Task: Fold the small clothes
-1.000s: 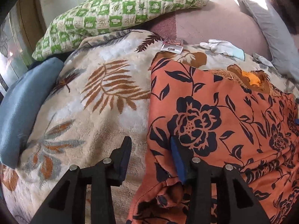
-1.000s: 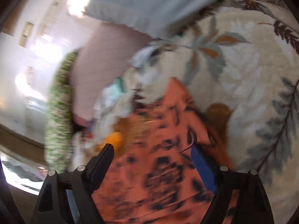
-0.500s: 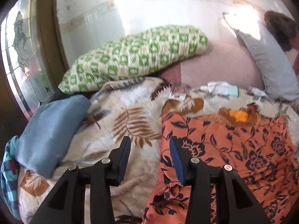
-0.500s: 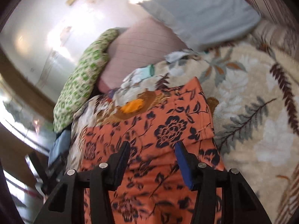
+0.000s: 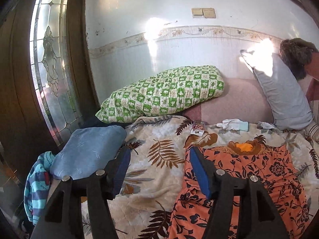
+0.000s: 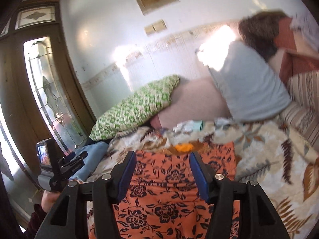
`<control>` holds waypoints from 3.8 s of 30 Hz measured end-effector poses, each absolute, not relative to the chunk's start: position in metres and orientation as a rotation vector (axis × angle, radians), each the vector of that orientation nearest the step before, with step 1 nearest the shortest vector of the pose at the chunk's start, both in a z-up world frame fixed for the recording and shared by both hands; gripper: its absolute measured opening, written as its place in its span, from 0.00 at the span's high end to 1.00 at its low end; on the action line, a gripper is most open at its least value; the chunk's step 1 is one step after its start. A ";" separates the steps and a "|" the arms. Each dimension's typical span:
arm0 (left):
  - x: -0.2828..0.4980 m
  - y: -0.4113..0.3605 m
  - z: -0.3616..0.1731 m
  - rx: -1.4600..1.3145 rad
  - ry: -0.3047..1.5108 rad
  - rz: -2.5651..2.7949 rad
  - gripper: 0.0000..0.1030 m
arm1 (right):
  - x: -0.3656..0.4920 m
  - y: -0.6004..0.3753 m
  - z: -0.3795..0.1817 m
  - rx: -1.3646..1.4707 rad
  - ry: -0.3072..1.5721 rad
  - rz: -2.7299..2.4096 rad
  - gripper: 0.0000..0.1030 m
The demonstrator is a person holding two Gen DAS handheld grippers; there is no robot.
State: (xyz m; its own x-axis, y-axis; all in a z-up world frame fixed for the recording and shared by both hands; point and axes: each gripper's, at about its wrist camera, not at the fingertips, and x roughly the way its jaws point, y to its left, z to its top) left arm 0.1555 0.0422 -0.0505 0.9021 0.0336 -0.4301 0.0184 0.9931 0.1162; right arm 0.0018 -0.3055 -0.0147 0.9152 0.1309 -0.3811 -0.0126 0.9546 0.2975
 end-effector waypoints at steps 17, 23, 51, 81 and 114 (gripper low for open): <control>0.043 0.078 -0.005 0.073 0.400 0.101 0.30 | -0.094 -0.282 0.037 0.215 0.213 0.111 0.30; 0.025 0.081 0.010 0.071 0.372 0.116 0.30 | -0.110 -0.285 0.034 0.209 0.228 0.116 0.30; 0.003 0.101 -0.184 0.022 1.014 -0.050 0.16 | -0.114 -0.377 -0.125 0.422 0.840 -0.068 0.21; 0.046 0.124 -0.210 -0.010 1.076 -0.003 0.50 | -0.102 -0.411 -0.222 0.677 1.146 -0.135 0.36; 0.067 0.095 -0.246 -0.078 1.174 -0.245 0.52 | -0.064 -0.405 -0.226 0.709 1.097 -0.031 0.88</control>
